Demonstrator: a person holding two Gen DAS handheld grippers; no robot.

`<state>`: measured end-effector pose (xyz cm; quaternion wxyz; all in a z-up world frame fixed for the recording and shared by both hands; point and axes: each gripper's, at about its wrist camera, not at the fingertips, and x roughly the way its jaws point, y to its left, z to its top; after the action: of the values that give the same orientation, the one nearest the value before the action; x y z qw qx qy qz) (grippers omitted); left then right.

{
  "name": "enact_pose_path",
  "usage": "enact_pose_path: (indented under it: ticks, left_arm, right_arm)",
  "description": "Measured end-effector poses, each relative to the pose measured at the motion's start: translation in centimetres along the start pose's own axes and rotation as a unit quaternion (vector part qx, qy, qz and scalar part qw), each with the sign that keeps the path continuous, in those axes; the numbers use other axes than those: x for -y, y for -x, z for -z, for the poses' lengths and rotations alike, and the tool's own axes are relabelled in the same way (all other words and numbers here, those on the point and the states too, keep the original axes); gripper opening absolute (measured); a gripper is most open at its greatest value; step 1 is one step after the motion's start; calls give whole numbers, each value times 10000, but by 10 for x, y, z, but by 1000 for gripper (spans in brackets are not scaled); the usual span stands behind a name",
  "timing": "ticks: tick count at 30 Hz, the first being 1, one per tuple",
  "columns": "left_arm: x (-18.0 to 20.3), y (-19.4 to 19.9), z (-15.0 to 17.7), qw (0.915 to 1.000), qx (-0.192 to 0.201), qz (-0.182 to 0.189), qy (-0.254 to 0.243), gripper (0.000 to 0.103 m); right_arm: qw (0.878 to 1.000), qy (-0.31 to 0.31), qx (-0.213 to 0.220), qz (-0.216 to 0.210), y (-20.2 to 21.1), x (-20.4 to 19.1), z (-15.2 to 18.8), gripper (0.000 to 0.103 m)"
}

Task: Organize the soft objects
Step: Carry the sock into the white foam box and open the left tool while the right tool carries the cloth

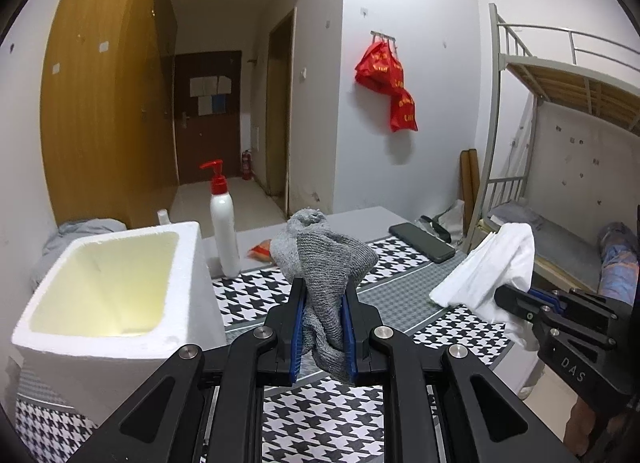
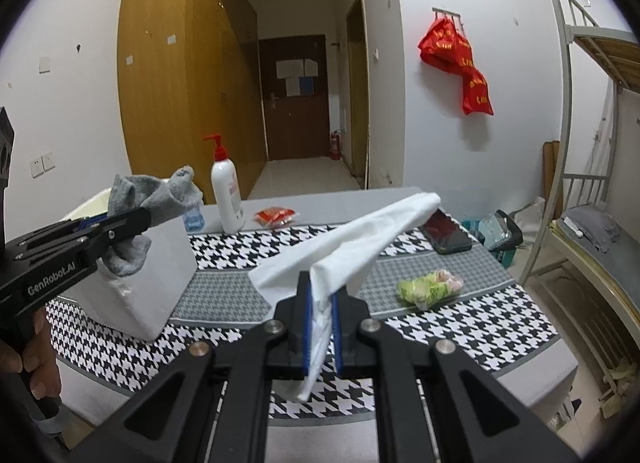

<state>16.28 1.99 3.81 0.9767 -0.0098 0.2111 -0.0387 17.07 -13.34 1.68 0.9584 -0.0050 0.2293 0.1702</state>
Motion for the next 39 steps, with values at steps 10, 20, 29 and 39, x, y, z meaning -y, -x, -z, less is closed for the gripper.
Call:
enact_pose_path:
  ticks: [10,20,29,39]
  left_arm:
    - [-1,29,-7,9992,317,-209,-105,18]
    - [-12,49,-13,9969,614,-487,-78,18]
    - [-30,62,-14,9934,743,-878,-22,18]
    - [-54,73,-14,9899,817,-1157,89,18]
  right_arm:
    - [9990,64,374,-229,15,-13,-12,11]
    - [9967,174,634,-485,21,-24,-23,11]
    - [9930,366,800,-786,18,-41,-32,11]
    - [9892,519,825,-1096,10,-66,-38,11]
